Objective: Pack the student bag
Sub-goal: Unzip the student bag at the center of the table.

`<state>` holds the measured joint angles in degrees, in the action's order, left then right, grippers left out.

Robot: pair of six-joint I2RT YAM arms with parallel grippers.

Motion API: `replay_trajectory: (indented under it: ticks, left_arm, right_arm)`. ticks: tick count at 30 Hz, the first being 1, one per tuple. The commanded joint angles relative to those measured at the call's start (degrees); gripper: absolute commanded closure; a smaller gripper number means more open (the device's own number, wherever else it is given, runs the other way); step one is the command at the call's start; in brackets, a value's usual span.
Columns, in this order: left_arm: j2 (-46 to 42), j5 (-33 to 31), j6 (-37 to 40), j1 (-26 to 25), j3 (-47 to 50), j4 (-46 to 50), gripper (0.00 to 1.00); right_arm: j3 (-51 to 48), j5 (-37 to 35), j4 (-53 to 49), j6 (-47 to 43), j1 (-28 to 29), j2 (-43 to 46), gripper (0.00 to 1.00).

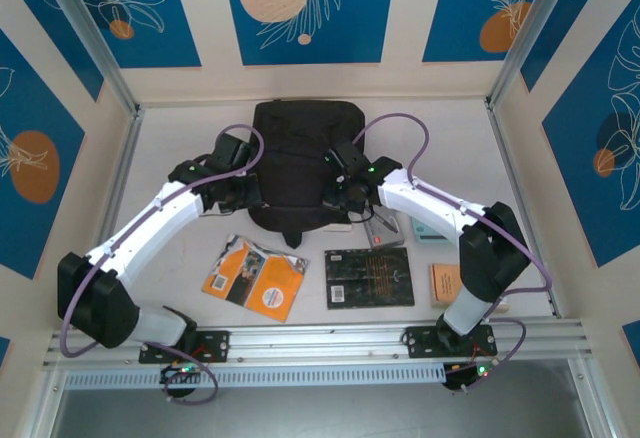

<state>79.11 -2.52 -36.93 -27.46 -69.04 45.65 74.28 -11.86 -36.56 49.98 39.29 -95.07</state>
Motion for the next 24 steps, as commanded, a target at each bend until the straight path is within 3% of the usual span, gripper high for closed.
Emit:
replay_trajectory:
  ticks: [1,7,13,19,20,24]
  left_arm:
    - [-2.72,-3.74,1.33,2.46,1.05,2.21,1.00]
    - [-3.91,2.20,0.22,2.38,3.01,0.68,1.00]
    - [-8.12,6.31,0.50,0.34,3.13,1.75,1.00]
    - [-11.80,10.74,-0.80,-1.44,4.31,1.19,1.00]
    - [-11.92,11.26,-1.20,-1.68,4.75,0.72,1.00]
    - [-10.01,15.22,-4.87,-2.69,7.63,-3.54,1.00]
  right_arm:
    - [2.51,-4.97,-5.21,-8.47,-1.93,-0.02,1.00]
    - [5.38,1.63,-3.00,-12.18,-4.31,-1.65,0.96]
    - [9.29,14.86,0.60,-11.76,-5.71,-3.76,0.93]
    - [15.98,14.54,-3.23,-12.59,-5.80,-7.67,0.88]
    - [16.65,13.47,-4.16,-12.25,-5.78,-8.10,0.85]
    - [18.85,4.88,-9.51,-7.85,-5.69,-9.00,0.50]
